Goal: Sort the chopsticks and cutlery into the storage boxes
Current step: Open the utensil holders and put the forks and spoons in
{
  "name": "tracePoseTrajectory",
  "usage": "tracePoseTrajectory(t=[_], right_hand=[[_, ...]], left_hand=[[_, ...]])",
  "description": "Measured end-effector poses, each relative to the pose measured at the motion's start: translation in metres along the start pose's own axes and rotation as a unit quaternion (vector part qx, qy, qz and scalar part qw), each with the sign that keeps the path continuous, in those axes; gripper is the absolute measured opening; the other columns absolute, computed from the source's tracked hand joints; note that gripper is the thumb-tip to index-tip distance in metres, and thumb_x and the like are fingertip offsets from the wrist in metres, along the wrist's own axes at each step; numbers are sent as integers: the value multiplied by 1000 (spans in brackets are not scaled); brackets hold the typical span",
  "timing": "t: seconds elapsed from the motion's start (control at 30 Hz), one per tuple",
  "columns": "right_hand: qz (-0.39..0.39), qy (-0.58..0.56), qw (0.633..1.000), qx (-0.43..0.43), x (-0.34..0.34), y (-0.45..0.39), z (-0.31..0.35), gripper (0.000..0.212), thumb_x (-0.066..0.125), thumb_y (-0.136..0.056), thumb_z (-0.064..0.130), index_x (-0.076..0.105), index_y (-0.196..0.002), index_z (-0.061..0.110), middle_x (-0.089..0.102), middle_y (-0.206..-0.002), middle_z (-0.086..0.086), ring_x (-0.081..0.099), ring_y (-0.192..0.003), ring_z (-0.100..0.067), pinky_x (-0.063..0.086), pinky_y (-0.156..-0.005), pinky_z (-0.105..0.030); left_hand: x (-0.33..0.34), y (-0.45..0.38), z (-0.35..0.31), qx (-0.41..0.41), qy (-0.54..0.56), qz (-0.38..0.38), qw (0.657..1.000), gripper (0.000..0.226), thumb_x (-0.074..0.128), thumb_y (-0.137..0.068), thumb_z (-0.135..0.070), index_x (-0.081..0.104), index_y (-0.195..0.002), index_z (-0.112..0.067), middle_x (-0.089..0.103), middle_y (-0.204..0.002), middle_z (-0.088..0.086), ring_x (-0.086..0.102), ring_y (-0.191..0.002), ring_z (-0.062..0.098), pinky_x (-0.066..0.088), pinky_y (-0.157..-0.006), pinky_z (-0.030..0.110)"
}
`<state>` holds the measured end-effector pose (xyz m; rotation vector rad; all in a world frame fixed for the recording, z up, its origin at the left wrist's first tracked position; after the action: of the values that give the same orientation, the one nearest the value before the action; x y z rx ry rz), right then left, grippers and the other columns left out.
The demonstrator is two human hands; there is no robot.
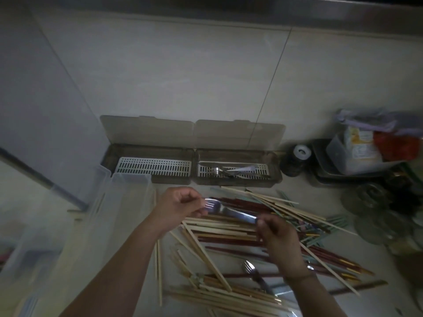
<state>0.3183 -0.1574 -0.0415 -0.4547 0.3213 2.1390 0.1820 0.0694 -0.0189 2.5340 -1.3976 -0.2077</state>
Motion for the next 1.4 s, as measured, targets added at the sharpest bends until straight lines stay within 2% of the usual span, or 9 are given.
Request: tracePoseTrajectory(t=[0.2, 0.33, 0.5, 0.6, 0.7, 0.93, 1.03, 1.17, 1.4], right_hand=[[-103, 129, 986, -3, -35, -90, 21, 21, 56, -93, 12, 63, -74, 18, 63, -70, -2, 55, -63, -12, 33, -52, -7], [-99, 242, 964, 40, -32, -140, 19, 17, 56, -93, 25, 72, -91, 20, 70, -92, -9, 61, -82, -28, 38, -65, -23], [-12, 365, 926, 94, -3, -168, 14, 22, 43, -94, 27, 57, -77, 27, 66, -101, -10, 53, -104, -38, 38, -97, -42], [-18, 401, 911, 100, 5, -171, 8, 22, 43, -91, 28, 51, -71, 22, 61, -96, -8, 46, -106, -36, 33, -100, -50], [-36, 432, 896, 96, 7, -165, 7, 15, 47, -85, 31, 46, -71, 25, 48, -91, -5, 37, -108, -33, 28, -97, -54], [-10, 416, 909, -36, -16, -146, 8, 20, 49, -87, 18, 67, -92, 25, 64, -106, -7, 51, -107, -36, 34, -92, -35], [-81, 346, 927, -121, -34, -97, 15, 13, 61, -85, 12, 71, -91, 18, 67, -96, -5, 57, -96, -31, 35, -86, -29], [-37, 338, 923, -181, -29, -11, -1, 12, 70, -80, 11, 71, -89, 18, 68, -91, -1, 59, -88, -25, 46, -80, -33], [-50, 360, 921, -139, -47, 108, -58, 20, 54, -79, 33, 73, -80, 24, 67, -81, 6, 64, -81, -29, 51, -73, -36]], left_hand=[[0, -11, 15, -22, -94, -52, 994, 12, 70, -87, -23, 72, -99, -25, 75, -94, -5, 70, -92, 11, 53, -88, 32], [7, -9, 26, -44, -83, -69, 993, 14, 69, -87, -9, 72, -96, -18, 74, -95, -1, 70, -92, 16, 54, -88, 28], [9, -1, 39, -52, -68, -65, 994, 19, 64, -88, 3, 67, -107, 5, 71, -102, 19, 68, -91, 29, 54, -82, 28], [9, 1, 43, -52, -62, -78, 994, 19, 63, -87, 7, 66, -106, 10, 69, -100, 25, 66, -90, 33, 54, -84, 36], [10, 3, 45, -42, -69, -76, 994, 19, 61, -86, 12, 65, -104, 13, 67, -94, 23, 64, -81, 29, 53, -72, 23], [17, 6, 50, -21, -157, -18, 987, 12, 65, -89, -2, 71, -96, -10, 72, -83, 3, 67, -71, 13, 53, -69, 18], [32, 10, 54, 12, -294, 30, 955, 9, 67, -87, -21, 75, -86, -23, 72, -77, -12, 64, -70, -3, 52, -69, 19], [70, 24, 64, 30, -386, 107, 916, 13, 65, -81, -37, 75, -88, -31, 70, -79, -17, 61, -71, -6, 51, -66, 18], [134, 56, 79, 240, -494, 204, 811, 31, 51, -84, -52, 63, -104, -32, 57, -104, -13, 52, -99, 9, 38, -79, 24]])
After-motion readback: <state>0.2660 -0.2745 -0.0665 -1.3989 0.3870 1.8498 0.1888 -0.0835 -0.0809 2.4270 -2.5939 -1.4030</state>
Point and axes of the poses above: each hand's wrist, its own y-axis away from the middle knuckle, its own x-axis out of the palm, z = x × y, the point moved 5 cm from there along -y, towards the middle knuckle
